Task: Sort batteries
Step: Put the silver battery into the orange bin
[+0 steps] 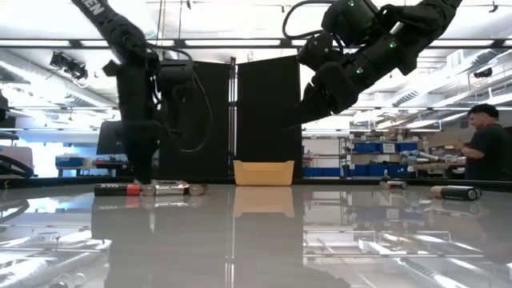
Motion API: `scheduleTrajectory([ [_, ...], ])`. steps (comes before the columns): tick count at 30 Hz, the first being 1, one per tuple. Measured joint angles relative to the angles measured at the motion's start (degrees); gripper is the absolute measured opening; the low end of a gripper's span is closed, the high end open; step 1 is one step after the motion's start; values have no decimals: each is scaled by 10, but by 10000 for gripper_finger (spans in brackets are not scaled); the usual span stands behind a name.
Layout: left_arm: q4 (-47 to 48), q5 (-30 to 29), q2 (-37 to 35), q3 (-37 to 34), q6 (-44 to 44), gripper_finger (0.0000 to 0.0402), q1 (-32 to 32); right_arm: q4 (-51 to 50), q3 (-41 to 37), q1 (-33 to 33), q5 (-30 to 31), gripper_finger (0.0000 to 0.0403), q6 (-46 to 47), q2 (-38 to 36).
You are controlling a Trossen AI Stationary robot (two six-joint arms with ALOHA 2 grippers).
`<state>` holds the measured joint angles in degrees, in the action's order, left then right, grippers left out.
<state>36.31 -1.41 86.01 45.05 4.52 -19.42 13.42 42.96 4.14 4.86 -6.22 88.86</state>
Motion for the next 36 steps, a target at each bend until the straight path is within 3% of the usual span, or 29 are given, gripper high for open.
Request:
scheduleTrajectory([
  [6,102,-2,-25,82,9,52,57,11,0,0,0,18,0,0],
  [10,157,-2,-68,115,66,51,114,14,0,0,0,14,-2,0],
  [20,213,-12,-194,118,357,50,341,13,0,-3,0,19,1,0],
  [36,215,-54,-195,100,765,50,720,14,0,-3,0,15,32,0],
])
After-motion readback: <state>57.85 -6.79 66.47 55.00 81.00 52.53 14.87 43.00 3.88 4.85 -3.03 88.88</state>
